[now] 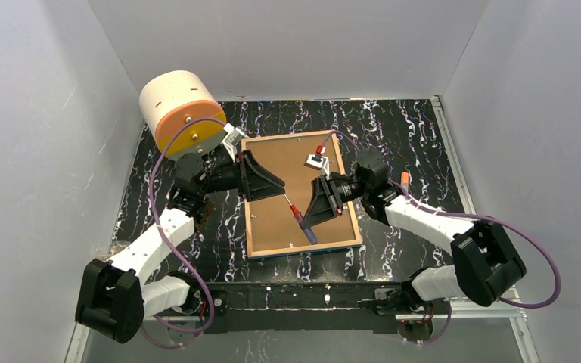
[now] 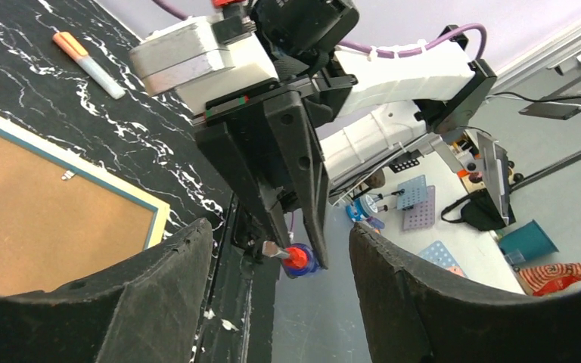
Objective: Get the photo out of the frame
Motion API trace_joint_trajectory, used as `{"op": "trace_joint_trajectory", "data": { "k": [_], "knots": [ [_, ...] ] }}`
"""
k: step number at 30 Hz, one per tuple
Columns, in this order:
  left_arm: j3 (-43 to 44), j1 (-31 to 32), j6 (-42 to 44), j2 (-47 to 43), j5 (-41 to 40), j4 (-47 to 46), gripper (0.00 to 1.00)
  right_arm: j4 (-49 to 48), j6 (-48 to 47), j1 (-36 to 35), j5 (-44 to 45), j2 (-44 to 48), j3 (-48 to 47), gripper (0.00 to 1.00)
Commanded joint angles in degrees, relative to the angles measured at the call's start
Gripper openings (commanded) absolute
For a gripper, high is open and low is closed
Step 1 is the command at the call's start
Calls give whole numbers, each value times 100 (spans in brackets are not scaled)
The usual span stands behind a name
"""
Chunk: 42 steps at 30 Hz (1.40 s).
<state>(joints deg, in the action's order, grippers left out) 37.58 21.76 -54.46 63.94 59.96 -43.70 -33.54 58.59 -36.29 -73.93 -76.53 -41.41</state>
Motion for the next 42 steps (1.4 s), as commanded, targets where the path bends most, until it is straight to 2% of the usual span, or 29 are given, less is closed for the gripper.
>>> {"op": "trace_joint_trajectory", "data": {
  "k": [1,5,9,12,14,18,26,31,36,38,40,41,42],
  "knots": [
    [351,43,-293,44,392,-470,62,-1027,579,-7,-61,-129,24,1],
    [434,48,-526,70,477,-774,54,-1551,914,-6,-86,-229,18,1],
    [392,48,-640,27,547,-837,45,-1661,991,-4,-41,-271,22,1],
    [375,48,-643,-40,545,-850,30,-1922,1154,-1,-38,-304,70,1],
    [372,48,-636,-94,519,-850,23,-2001,1215,-4,-41,-325,67,1],
    [360,48,-645,-114,486,-850,19,-2129,1309,-1,1,-393,90,1],
    [309,57,-732,-97,459,-850,19,-2524,1570,-5,233,-504,153,1],
    [265,57,-790,-8,403,-850,0,-2644,1661,-4,312,-603,120,1],
    [205,57,-850,22,136,-853,0,-2458,1605,-1,542,-584,71,1],
    [120,57,-871,-1,-162,-854,0,-2064,1392,-1,664,-540,19,14],
    [47,57,-896,12,-377,-851,0,-1534,1081,-1,895,-410,-25,46],
    [25,57,-922,25,-482,-846,0,-1270,901,-1,1022,-309,-40,57],
    [1,57,-926,30,-607,-842,0,-1018,655,6,1153,-204,-61,63]
  ]
}}
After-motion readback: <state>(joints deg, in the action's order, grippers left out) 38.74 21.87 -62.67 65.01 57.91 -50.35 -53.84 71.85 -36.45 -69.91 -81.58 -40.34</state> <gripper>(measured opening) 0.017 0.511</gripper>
